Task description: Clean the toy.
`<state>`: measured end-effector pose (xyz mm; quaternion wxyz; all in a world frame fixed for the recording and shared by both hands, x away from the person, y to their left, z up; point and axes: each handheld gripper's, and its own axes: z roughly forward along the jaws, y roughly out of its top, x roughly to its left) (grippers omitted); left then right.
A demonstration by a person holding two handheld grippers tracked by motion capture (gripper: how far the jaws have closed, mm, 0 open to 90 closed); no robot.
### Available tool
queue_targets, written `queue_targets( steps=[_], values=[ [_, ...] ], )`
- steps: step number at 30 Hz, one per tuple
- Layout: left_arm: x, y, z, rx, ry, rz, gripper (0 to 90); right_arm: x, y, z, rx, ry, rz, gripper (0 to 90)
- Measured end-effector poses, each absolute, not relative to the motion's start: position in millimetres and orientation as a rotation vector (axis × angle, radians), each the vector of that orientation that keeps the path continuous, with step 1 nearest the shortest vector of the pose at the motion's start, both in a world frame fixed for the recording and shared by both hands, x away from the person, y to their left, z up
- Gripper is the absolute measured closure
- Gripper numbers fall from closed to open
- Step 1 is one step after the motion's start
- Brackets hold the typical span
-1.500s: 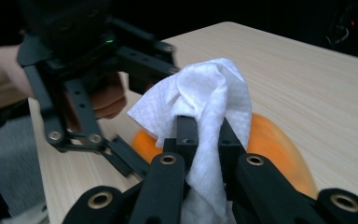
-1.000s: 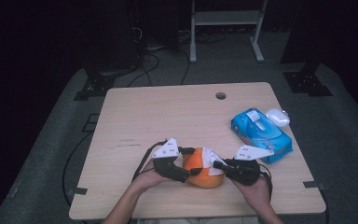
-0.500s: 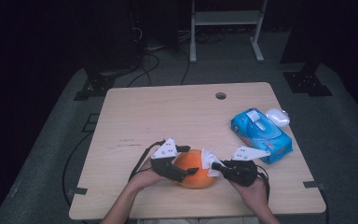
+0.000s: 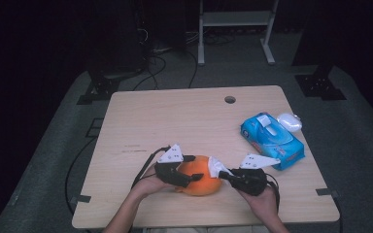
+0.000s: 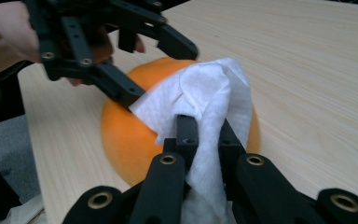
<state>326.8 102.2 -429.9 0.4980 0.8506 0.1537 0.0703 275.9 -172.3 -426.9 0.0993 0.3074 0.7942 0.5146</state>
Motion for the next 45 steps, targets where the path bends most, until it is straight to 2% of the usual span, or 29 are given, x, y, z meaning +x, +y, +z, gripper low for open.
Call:
queue_targets(
  steps=[9,16,23,30,39,45],
  values=[
    [328,105,-431,2.049,0.391,0.17,31.3,283,-182,-443,1.013,2.369,1.443,83.8],
    [333,110,-433,2.037,0.411,0.152,31.3,273,-170,-430,0.895,2.377,1.491,83.7],
    [331,109,-432,2.038,0.424,0.15,31.3,287,-183,-446,1.061,2.409,1.416,83.6],
    [332,106,-433,2.032,0.428,0.15,31.3,279,-174,-427,0.965,2.367,1.495,83.7],
    [327,103,-430,2.063,0.393,0.124,30.9,289,-184,-441,1.07,2.377,1.454,83.5],
    [328,105,-429,2.063,0.383,0.093,30.5,283,-175,-427,0.972,2.354,1.494,83.2]
  ],
)
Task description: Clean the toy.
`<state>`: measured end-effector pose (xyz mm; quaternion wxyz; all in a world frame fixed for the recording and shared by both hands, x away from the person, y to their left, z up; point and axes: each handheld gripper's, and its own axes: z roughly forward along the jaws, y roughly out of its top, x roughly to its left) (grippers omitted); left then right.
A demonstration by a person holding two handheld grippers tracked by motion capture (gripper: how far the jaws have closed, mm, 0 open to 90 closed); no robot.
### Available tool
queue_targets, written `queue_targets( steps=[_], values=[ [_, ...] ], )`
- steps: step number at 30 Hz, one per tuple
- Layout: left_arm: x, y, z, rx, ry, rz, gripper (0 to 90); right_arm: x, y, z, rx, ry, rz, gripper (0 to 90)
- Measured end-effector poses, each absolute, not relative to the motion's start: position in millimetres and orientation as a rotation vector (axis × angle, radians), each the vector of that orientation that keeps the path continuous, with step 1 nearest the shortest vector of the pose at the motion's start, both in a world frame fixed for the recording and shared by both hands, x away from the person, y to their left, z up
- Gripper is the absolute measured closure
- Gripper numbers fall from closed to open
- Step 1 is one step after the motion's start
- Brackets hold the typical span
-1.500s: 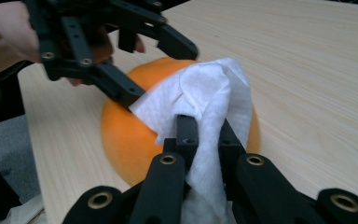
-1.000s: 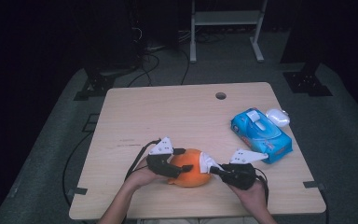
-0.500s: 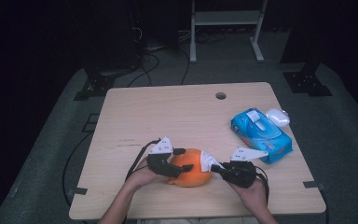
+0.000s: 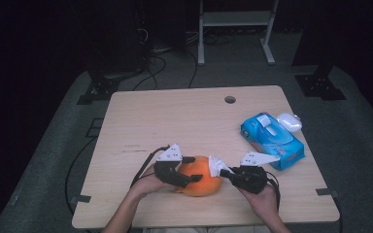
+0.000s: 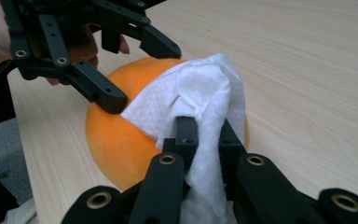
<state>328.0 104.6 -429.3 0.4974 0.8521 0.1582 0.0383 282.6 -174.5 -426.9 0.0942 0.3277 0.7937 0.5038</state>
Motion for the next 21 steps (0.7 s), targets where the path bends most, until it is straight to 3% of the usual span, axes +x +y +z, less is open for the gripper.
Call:
queue_targets(
  steps=[3,8,10,12,14,16,21],
  values=[
    [328,106,-425,2.052,0.376,0.065,27.4,283,-173,-432,0.948,2.39,1.495,83.2],
    [329,101,-425,2.046,0.418,0.131,11.4,280,-170,-433,0.895,2.442,1.508,83.3],
    [331,99,-431,2.055,0.43,0.112,10.7,280,-169,-433,0.894,2.446,1.5,83.2],
    [330,97,-434,2.069,0.424,0.115,19.4,282,-171,-433,0.91,2.443,1.498,83.3],
    [326,94,-431,2.092,0.393,0.186,35.8,287,-176,-437,0.959,2.437,1.519,83.3],
    [321,88,-425,2.081,0.38,0.262,46.3,290,-180,-438,1.004,2.414,1.534,83.3],
    [313,72,-422,1.991,0.373,0.459,51.5,294,-191,-432,1.079,2.313,1.567,83.4]
  ],
)
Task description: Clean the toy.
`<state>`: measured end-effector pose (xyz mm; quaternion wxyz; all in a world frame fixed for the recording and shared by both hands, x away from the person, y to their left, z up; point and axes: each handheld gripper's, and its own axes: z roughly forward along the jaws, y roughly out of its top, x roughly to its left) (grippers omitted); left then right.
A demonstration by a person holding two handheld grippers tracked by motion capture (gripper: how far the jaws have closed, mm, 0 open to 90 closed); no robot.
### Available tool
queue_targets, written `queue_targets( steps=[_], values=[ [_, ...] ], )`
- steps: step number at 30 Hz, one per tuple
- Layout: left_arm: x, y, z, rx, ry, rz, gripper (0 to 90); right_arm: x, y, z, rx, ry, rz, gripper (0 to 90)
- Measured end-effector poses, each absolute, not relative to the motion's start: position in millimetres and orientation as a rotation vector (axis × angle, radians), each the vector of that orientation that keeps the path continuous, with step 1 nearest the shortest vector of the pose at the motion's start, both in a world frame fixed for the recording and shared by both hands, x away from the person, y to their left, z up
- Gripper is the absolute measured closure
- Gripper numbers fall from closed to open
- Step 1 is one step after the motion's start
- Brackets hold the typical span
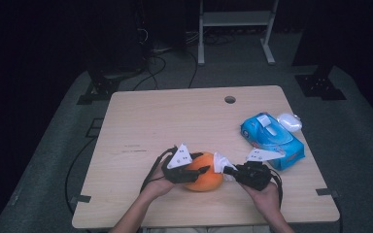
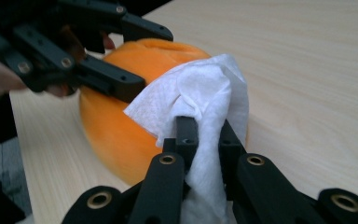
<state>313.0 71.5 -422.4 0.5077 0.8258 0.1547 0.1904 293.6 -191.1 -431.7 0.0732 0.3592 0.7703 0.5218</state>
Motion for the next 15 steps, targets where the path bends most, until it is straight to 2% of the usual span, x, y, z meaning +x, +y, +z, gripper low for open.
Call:
queue_targets(
  steps=[1,4,7,10,12,15],
  values=[
    [312,68,-425,1.988,0.379,0.47,51.0,294,-192,-431,1.083,2.296,1.575,83.4],
    [313,66,-427,2.012,0.378,0.397,44.6,294,-190,-433,1.077,2.302,1.556,83.3],
    [315,74,-420,2.024,0.37,0.261,32.4,292,-185,-437,1.053,2.339,1.532,83.4],
    [318,82,-419,1.996,0.398,0.276,25.8,288,-177,-435,0.978,2.369,1.53,83.3],
    [320,83,-425,2.027,0.393,0.312,26.1,286,-171,-434,0.938,2.377,1.519,83.2],
    [324,87,-432,2.032,0.411,0.292,32.3,289,-176,-437,0.994,2.357,1.5,83.4]
  ],
)
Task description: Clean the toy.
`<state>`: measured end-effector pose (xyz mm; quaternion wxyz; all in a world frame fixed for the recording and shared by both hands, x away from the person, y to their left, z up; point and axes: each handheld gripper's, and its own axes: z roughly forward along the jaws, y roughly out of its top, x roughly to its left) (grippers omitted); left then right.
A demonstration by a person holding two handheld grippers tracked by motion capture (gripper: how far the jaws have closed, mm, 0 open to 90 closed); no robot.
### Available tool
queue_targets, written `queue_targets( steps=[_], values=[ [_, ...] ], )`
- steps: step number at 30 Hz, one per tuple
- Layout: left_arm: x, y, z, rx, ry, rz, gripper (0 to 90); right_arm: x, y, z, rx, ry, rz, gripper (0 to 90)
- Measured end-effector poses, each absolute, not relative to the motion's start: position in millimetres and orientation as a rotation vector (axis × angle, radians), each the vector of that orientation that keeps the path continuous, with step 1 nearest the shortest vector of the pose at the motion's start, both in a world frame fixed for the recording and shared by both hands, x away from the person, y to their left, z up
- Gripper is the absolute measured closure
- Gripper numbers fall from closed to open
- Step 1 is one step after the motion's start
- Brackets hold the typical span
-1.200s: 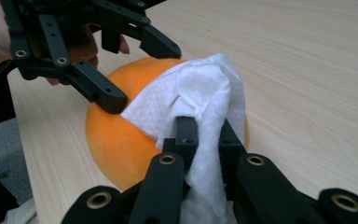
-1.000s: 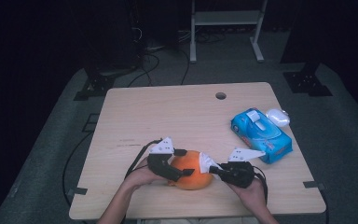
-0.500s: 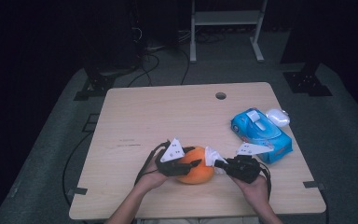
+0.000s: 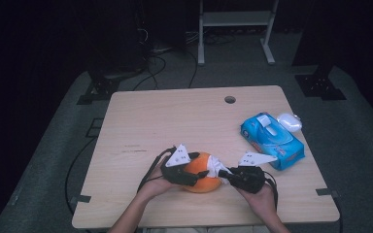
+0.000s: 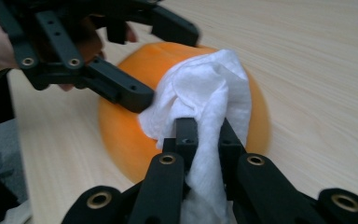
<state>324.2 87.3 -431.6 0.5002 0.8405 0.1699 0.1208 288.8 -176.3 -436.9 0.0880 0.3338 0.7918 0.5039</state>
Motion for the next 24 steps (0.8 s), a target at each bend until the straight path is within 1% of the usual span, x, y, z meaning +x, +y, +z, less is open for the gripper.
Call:
queue_targets(
  steps=[3,6,9,14,19,21,24],
  values=[
    [330,100,-432,2.025,0.454,0.253,33.6,294,-184,-447,1.046,2.362,1.413,83.4],
    [334,110,-435,2.01,0.488,0.22,35.1,299,-185,-458,1.101,2.388,1.396,83.4],
    [335,111,-436,2.011,0.494,0.214,35.7,296,-179,-450,1.058,2.375,1.415,83.3],
    [332,108,-437,2.021,0.473,0.198,35.8,288,-176,-441,1.011,2.346,1.482,83.3],
    [331,107,-437,2.024,0.457,0.177,35.7,293,-177,-453,1.065,2.385,1.442,83.2],
    [329,105,-436,2.031,0.422,0.197,35.7,295,-178,-453,1.083,2.391,1.436,83.2],
    [324,101,-434,2.045,0.372,0.201,35.6,291,-178,-444,1.058,2.347,1.469,83.2]
  ],
)
